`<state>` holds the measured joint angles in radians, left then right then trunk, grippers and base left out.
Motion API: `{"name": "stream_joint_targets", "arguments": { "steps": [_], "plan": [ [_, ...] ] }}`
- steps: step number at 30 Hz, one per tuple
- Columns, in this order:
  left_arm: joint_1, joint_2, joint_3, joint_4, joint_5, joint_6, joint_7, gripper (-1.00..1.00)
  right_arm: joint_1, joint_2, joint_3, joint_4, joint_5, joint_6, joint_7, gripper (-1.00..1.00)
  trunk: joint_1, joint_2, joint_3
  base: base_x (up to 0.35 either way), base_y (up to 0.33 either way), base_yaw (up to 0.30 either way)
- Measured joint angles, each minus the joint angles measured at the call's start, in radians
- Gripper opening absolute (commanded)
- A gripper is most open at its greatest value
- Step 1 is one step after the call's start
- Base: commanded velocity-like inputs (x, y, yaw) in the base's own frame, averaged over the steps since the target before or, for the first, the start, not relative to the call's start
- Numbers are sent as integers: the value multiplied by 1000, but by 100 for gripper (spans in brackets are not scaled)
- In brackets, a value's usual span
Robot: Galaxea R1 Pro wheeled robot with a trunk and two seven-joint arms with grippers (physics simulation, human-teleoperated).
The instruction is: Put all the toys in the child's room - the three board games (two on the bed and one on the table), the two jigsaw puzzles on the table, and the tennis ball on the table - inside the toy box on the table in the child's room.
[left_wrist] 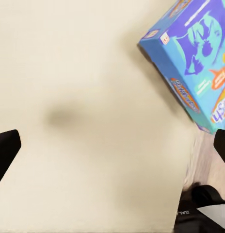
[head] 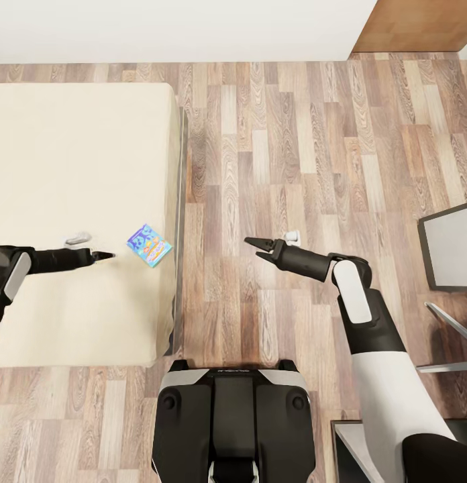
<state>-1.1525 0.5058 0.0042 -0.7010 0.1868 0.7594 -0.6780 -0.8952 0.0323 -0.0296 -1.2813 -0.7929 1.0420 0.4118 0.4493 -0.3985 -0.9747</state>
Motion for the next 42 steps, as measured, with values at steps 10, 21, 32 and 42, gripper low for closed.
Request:
{"name": "stream_joint_targets", "arguments": {
  "steps": [10,21,32,42],
  "plan": [
    [11,163,0,0,0,10,-487,100,33,-7,-4,-53,-4,0,6,100,0,0,0,0,0,0],
    [106,259,3,18,9,-1,-889,100,249,-32,-9,-196,-7,1,24,100,0,0,10,0,0,-36],
    [241,209,7,86,112,-11,-889,100,482,-85,-12,-255,7,-156,207,100,0,0,27,0,0,-62],
    [347,187,9,108,205,-64,-889,100,591,-154,-13,-260,17,-311,385,100,0,0,43,0,0,-62]
  ]
}}
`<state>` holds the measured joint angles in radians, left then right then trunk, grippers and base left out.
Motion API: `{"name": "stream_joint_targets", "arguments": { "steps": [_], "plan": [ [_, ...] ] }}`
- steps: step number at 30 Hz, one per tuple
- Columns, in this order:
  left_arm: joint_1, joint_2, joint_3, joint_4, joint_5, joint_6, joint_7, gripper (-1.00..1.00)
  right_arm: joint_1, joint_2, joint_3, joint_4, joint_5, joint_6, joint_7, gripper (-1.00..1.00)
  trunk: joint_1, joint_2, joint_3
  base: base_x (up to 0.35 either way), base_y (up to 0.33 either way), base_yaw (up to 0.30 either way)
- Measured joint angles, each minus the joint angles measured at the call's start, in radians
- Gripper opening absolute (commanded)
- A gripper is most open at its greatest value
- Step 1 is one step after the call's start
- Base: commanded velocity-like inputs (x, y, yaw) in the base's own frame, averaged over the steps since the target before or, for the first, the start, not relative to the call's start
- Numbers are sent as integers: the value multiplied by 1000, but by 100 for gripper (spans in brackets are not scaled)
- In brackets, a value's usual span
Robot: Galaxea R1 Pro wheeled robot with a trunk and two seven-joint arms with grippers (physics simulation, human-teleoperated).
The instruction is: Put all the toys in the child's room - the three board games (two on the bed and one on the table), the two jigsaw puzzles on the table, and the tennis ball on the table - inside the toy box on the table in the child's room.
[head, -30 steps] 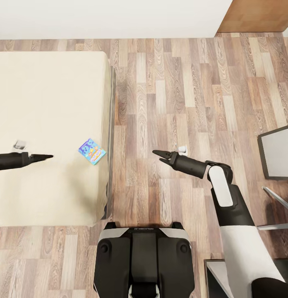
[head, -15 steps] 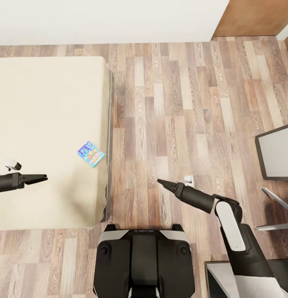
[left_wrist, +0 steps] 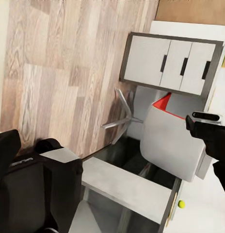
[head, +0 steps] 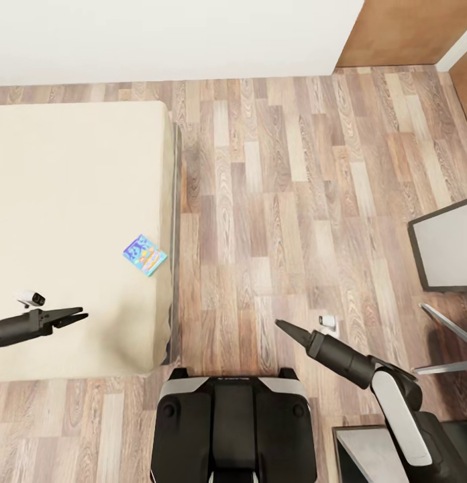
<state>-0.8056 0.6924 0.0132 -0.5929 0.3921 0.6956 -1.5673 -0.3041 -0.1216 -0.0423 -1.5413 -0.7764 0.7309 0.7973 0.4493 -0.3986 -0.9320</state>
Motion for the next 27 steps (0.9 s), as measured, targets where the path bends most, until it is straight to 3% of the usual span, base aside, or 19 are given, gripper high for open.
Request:
{"name": "stream_joint_targets", "arguments": {
  "steps": [8,14,22,27],
  "plan": [
    [21,-8,2,2,34,-14,0,100,11,-11,0,-2,1,-23,29,100,0,0,13,0,0,-57],
    [26,-15,2,14,38,-16,0,100,13,-12,2,-2,1,-26,32,100,0,0,22,0,0,-15],
    [29,-50,3,48,38,-20,0,100,13,-10,8,3,1,-28,32,100,0,0,35,0,0,44],
    [29,-56,5,46,39,-20,0,100,13,-10,9,2,1,-28,31,100,0,0,42,0,0,53]
  ]
}}
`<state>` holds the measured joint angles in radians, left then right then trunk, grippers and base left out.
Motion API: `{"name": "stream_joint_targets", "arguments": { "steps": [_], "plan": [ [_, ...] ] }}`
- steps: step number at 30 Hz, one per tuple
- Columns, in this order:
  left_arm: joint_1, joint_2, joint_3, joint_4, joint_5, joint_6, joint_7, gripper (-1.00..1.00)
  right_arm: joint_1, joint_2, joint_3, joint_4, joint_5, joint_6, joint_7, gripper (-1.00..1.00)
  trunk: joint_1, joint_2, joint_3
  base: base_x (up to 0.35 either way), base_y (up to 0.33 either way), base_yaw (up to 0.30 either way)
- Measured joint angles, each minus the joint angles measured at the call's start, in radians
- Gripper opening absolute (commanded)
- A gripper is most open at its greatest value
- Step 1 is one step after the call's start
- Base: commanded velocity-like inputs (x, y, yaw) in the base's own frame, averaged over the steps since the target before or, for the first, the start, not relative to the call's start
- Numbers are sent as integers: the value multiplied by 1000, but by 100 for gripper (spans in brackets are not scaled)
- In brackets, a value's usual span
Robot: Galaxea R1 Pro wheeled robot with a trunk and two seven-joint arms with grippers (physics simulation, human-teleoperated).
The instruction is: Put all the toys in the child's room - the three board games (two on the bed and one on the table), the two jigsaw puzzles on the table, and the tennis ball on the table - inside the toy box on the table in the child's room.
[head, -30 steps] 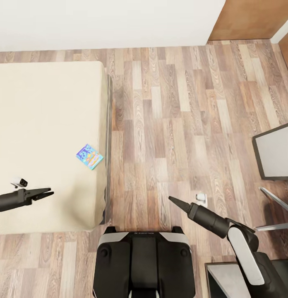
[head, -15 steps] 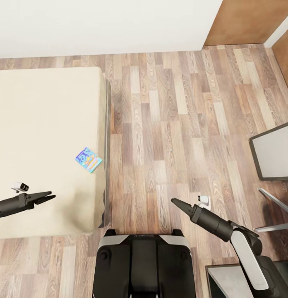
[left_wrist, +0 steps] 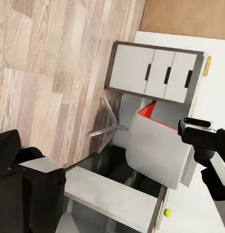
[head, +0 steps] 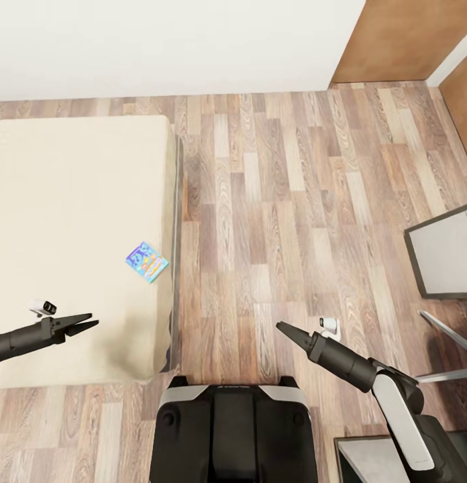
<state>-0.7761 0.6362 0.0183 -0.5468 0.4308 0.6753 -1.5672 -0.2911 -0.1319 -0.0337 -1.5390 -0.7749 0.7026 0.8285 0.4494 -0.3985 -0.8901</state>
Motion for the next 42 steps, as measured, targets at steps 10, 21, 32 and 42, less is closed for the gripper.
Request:
{"name": "stream_joint_targets", "arguments": {
  "steps": [10,21,32,42],
  "plan": [
    [0,-1,4,-4,0,0,0,100,0,0,0,1,1,0,-5,100,0,0,2,0,0,9],
    [0,-3,4,-4,1,0,0,100,0,0,-3,4,2,-2,-7,100,0,0,3,0,0,0],
    [0,-4,3,-4,2,0,0,100,0,0,-1,5,1,-3,-5,100,0,0,16,0,0,0],
    [0,-5,2,-4,2,-1,0,100,0,0,0,6,2,-3,-5,100,0,0,32,0,0,50]
  ]
}}
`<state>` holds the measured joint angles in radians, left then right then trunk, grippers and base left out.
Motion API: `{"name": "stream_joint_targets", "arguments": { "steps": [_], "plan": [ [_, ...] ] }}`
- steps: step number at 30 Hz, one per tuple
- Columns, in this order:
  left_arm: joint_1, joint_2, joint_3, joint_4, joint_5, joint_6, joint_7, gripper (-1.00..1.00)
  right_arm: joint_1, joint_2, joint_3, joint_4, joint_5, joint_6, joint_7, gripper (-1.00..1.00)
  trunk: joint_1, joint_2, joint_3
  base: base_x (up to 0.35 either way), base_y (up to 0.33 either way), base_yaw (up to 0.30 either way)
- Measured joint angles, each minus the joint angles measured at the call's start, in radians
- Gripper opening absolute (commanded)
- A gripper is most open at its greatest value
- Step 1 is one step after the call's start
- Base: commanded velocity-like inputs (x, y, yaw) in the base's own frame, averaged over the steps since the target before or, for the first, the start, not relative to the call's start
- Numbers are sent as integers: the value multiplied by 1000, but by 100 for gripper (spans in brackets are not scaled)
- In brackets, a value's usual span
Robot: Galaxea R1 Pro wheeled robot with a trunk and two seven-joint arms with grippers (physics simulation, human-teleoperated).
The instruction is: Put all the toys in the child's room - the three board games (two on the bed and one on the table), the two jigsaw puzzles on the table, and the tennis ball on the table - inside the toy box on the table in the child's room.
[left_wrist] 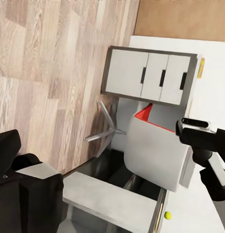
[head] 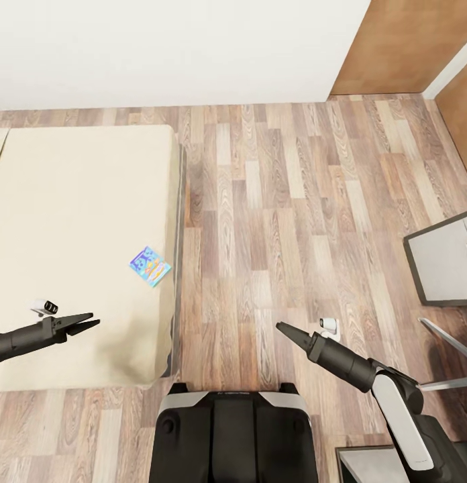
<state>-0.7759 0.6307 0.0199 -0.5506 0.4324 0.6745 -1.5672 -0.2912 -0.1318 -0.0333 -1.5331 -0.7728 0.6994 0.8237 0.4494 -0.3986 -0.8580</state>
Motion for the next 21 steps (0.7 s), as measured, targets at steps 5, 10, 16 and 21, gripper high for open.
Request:
{"name": "stream_joint_targets", "arguments": {
  "steps": [5,10,16,21],
  "plan": [
    [0,0,0,0,0,-1,0,100,0,-1,0,2,3,-1,0,100,0,0,8,0,0,68],
    [0,0,1,0,0,-5,0,100,0,0,0,2,16,-1,1,100,0,0,16,0,0,71],
    [0,0,1,1,0,-9,0,100,1,0,-2,2,22,-2,3,100,0,0,26,0,0,72],
    [0,-1,0,1,0,-11,0,100,0,0,-1,2,23,-3,4,100,0,0,34,0,0,72]
  ]
}}
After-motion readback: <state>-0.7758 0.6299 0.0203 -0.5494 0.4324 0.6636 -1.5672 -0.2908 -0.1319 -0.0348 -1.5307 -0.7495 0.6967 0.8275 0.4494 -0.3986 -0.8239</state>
